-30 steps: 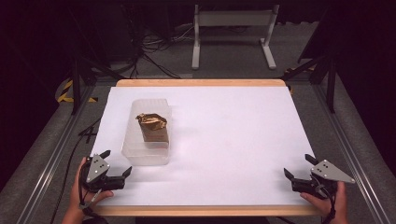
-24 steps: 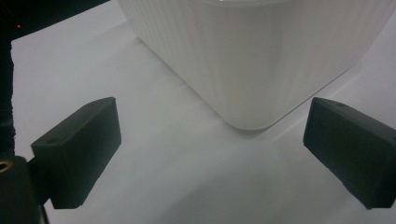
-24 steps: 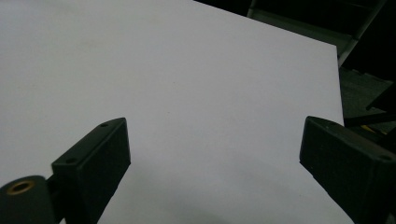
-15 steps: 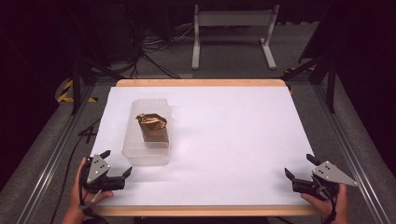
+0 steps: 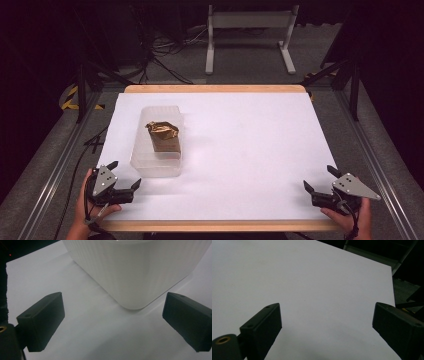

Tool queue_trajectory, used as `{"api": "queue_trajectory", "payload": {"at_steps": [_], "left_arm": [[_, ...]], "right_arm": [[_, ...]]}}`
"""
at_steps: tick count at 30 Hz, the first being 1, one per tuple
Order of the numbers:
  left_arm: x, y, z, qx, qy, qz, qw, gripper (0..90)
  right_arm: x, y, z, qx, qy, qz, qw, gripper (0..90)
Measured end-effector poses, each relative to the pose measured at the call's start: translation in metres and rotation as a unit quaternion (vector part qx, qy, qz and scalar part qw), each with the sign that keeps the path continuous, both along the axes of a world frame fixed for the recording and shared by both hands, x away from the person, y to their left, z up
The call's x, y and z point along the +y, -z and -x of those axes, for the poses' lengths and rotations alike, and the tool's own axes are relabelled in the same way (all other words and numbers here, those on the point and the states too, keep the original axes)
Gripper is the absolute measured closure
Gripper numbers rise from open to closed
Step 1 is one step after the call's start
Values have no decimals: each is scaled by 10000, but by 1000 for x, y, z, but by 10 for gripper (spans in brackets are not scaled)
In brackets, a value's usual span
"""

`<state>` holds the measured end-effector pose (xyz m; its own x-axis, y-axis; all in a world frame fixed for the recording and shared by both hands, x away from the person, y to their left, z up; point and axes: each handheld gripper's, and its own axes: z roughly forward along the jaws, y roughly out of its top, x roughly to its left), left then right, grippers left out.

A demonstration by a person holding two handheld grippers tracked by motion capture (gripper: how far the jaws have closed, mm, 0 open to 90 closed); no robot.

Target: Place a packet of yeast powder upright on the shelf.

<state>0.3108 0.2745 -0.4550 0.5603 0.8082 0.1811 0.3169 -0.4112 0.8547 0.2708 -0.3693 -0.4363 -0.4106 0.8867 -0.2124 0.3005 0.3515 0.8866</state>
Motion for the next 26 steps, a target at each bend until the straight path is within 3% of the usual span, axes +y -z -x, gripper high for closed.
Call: {"api": "queue_trajectory", "payload": {"at_steps": [26], "left_arm": [[0, 0, -4, 42, -20, 24, 10000, 49]], "right_arm": [[4, 2, -1, 81, -84, 16, 9999, 86]]}}
